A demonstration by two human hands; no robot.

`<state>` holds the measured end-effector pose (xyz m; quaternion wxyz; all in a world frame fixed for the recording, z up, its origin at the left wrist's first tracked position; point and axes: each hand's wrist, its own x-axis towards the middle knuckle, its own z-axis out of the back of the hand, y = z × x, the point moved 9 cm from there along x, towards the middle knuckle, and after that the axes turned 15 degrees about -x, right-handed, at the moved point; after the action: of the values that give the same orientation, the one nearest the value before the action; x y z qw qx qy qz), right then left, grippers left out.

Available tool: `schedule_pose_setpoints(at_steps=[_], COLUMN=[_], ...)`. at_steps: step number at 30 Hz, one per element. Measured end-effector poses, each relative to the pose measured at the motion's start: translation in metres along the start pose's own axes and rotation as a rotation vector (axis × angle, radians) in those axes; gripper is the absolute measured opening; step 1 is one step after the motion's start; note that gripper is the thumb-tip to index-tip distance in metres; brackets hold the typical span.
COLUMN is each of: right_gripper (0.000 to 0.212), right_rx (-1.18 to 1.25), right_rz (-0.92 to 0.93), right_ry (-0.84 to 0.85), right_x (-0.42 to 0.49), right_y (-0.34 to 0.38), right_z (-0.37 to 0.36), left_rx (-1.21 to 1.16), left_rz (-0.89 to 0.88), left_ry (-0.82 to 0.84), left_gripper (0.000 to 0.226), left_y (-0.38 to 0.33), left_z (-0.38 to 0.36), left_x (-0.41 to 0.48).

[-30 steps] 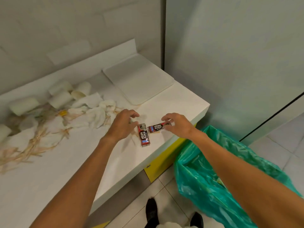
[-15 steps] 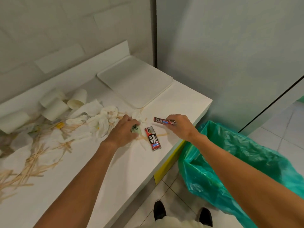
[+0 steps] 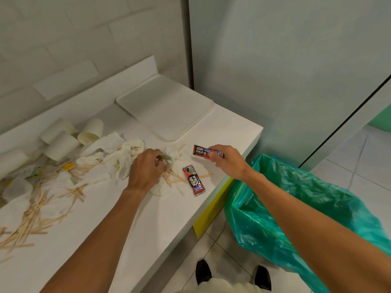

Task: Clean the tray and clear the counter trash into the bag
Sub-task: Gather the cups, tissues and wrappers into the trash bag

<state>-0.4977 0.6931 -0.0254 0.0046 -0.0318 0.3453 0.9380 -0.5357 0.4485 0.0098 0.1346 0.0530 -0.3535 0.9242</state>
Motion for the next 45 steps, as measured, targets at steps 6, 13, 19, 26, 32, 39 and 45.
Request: schedule_pose_setpoints(at_steps=[6,13,19,26,32,39,45], right_gripper=[0.020,0.010,0.009,0.008,0.012,0.016,0.016], right_rx=[0.117,0.400,0.349,0.230,0.136,0.075,0.107], right_rz=[-0.058,-0.231,-0.384,-0.532,-0.650,-0.636,-0.414], right_ry=[-0.082,-0.255,-0.358,-0.387,-0.308,-0.193,-0.071], right_x=[-0.004,-0.037,-0.098,-0.176,-0.221,-0.230,-0.177], right_y=[-0.016,-0.081,-0.180,-0.275,-0.347,-0.372,-0.313], right_z=[0.024,0.086,0.146,0.184,0.183,0.170,0.151], left_rx=[-0.214,-0.377,-0.340,-0.250,-0.195,-0.113,-0.175], left_rz=[0.074,-0.002,-0.097,-0.086,0.044,0.077,0.030], left_ry=[-0.113,-0.004,0.289,0.532,0.699,0.756,0.622], left_gripper=[0.009,0.010,0.007,0.011,0.011,0.025,0.023], left_y=[-0.021,-0.110,-0.184,-0.238,-0.241,-0.234,-0.228], left_z=[0.013,-0.039,-0.147,-0.270,-0.346,-0.361,-0.316], left_x=[0.013,0.024,0.016,-0.013,-0.048,-0.074,-0.067])
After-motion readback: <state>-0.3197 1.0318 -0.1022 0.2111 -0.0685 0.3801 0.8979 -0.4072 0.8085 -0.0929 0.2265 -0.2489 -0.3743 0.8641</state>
